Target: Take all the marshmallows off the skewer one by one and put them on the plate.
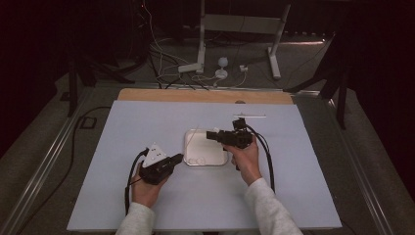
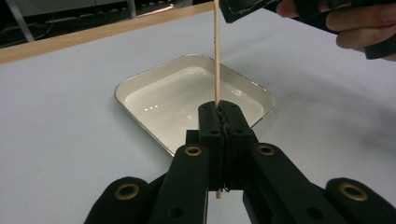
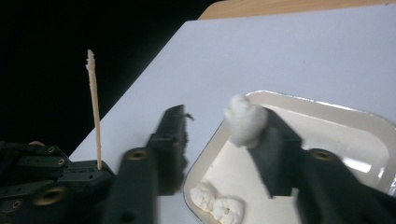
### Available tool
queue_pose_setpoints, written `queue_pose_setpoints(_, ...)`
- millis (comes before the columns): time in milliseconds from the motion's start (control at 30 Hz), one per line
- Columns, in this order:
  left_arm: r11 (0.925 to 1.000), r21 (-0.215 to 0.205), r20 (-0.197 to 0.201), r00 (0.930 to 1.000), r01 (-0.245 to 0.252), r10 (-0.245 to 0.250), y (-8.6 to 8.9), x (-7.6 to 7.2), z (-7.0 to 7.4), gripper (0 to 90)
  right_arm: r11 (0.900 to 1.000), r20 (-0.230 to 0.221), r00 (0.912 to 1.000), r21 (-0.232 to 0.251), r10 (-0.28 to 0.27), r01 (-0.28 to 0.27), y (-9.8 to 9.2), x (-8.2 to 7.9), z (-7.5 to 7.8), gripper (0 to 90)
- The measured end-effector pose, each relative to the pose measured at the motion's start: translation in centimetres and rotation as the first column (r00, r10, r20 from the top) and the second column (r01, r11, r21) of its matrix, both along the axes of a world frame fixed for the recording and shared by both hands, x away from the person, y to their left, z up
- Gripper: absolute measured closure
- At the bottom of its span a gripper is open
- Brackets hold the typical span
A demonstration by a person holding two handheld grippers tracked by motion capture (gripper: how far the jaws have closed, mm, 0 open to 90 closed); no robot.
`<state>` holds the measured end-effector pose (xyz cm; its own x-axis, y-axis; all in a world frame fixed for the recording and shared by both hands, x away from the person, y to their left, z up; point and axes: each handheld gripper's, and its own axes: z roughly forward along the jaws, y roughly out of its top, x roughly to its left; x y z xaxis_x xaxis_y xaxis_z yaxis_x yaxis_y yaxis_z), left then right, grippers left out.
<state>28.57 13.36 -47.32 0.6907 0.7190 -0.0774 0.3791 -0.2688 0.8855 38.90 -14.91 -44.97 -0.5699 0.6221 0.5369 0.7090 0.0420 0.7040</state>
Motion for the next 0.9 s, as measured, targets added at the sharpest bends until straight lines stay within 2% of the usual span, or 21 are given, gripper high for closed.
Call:
queue_pose_setpoints(133,1.0,0.009,-0.008,1.0,0.002,-0.002,-0.1,0.1,-0.2,90.0,0.999,-0.025,0.9996,0.043,0.014,-0.013,0.0,0.2,-0.3,38.5)
queue_pose_setpoints(367,0.9992,0.034,-0.035,0.9992,0.019,-0.018,-0.9,0.4,-0.8,90.0,0.993,-0.037,0.9983,0.106,0.046,-0.042,0.2,0.1,-0.1,26.6)
queue_pose_setpoints(733,0.992,0.068,-0.077,0.9919,0.106,-0.101,-4.0,0.8,-2.2,90.0,0.989,-0.06,0.9961,0.139,0.064,-0.055,1.0,-0.2,-0.3,22.5)
queue_pose_setpoints(900,0.9923,0.089,-0.087,0.9931,0.087,-0.079,-4.4,1.2,-2.5,90.0,0.987,-0.079,0.994,0.146,0.075,-0.063,1.4,-0.5,-0.5,22.4)
